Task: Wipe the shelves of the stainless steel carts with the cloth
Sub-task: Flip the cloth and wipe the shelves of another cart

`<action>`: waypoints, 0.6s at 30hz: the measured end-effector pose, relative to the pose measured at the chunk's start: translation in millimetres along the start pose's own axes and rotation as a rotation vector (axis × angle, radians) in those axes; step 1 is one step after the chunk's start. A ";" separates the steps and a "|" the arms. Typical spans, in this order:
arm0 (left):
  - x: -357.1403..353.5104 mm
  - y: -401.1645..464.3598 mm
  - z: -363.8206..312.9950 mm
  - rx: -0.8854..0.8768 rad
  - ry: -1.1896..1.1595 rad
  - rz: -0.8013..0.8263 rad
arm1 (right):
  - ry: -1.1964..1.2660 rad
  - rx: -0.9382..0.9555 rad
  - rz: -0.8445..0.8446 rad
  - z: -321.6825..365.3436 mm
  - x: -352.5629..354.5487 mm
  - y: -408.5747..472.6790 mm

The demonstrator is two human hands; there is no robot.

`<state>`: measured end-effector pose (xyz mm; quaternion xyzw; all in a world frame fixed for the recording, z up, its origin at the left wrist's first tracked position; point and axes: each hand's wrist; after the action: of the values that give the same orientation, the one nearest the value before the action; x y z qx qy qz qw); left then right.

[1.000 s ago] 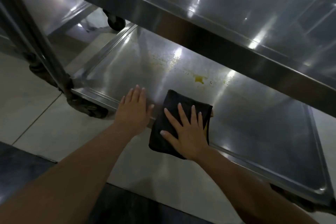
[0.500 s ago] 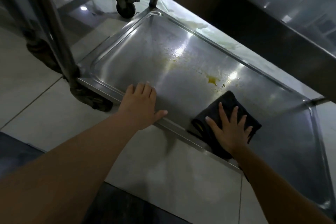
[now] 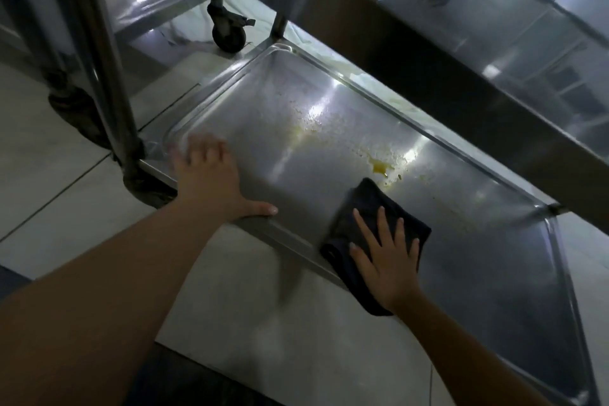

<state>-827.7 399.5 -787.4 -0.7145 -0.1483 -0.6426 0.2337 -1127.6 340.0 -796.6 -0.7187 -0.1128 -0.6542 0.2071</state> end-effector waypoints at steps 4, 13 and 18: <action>-8.3 -11.4 2.6 0.094 -0.146 -0.008 | -0.038 -0.043 0.139 -14.1 8.6 9.7; -13.1 -7.3 17.6 0.080 -0.216 -0.282 | -0.018 0.224 0.077 108.5 20.1 73.1; -18.5 -5.2 34.1 0.041 -0.277 -0.378 | 0.161 0.061 -0.045 179.2 12.0 86.9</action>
<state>-803.9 423.5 -807.2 -0.7504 -0.3232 -0.5677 0.1011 -928.4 341.2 -808.3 -0.6543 -0.1318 -0.7106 0.2226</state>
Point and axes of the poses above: each hand's wrist, its own y-axis towards the middle knuckle, its own x-axis out of the back of the hand, z = x × y, and after that the axes turned 5 degrees about -z, right-handed
